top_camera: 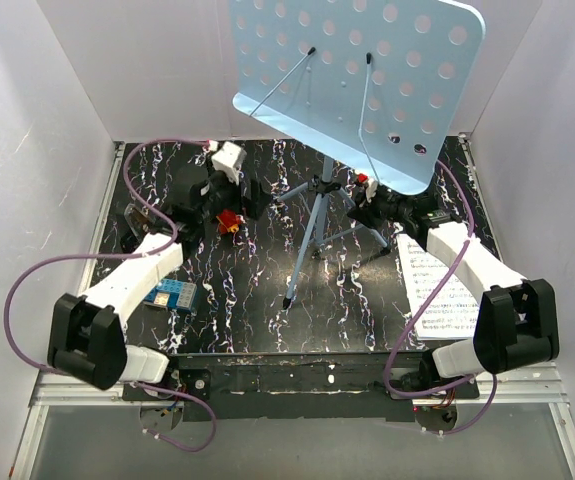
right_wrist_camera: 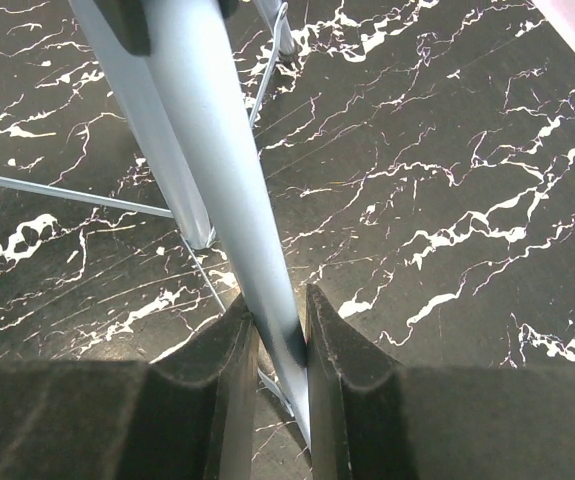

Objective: Pack up the instrument practice props

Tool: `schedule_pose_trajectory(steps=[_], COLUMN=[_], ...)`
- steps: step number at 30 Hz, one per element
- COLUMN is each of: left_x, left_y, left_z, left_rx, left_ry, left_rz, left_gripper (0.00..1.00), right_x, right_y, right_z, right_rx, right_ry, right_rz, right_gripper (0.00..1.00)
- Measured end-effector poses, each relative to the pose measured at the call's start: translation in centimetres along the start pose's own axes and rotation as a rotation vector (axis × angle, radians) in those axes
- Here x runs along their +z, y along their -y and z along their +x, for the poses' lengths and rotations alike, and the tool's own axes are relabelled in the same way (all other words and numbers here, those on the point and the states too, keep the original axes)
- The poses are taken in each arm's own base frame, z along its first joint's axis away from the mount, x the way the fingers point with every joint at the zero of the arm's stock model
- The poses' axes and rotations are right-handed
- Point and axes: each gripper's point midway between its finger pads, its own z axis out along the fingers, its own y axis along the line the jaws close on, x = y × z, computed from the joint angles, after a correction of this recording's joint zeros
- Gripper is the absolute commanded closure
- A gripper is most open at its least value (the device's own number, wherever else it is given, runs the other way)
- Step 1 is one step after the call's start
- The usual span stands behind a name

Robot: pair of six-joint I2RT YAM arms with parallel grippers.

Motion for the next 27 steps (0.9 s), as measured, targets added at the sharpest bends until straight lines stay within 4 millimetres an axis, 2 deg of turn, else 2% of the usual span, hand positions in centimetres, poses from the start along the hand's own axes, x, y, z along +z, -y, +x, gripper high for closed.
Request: schedule_pose_trajectory(steps=[3,8,9,12,19,21,23,26,27], left_x=[-1.3,-1.7,-1.6,-0.5,1.5,1.9,2.4,2.9,3.0], left_y=[2.4,8.0,8.8,10.4,12.4,12.8,13.0,13.4,13.5], left_z=[-1.1,-2.0,-2.1,-3.0,-3.8,-3.8,-3.7,-3.2,-3.0], left_rx=[0.334,0.812,0.879,1.049,1.204,1.225,1.238,1.235,1.232], left_ry=[0.109,0.252,0.273,0.342,0.419,0.427,0.428,0.415,0.410], left_rz=[0.121,0.335,0.363,0.406,0.445,0.460,0.469,0.494,0.498], left_gripper=[0.18,0.58,0.62,0.62,0.62,0.65,0.74,0.98,1.00], right_x=[-0.1,-0.1,-0.1,-0.2,-0.2,-0.2,-0.2,-0.2,-0.3], right_y=[-0.2,-0.3,-0.4,-0.4,-0.4,-0.3,-0.3,-0.3,-0.3], right_z=[0.1,0.1,0.1,0.1,0.1,0.1,0.1,0.1,0.1], right_rx=[-0.007,-0.017,-0.018,-0.023,-0.029,-0.028,-0.028,-0.029,-0.029], right_ry=[0.012,0.024,0.026,0.035,0.048,0.049,0.049,0.051,0.052], right_rz=[0.004,0.010,0.011,0.017,0.027,0.028,0.029,0.031,0.033], right_gripper=[0.99,0.99,0.99,0.99,0.99,0.99,0.99,0.99,0.99])
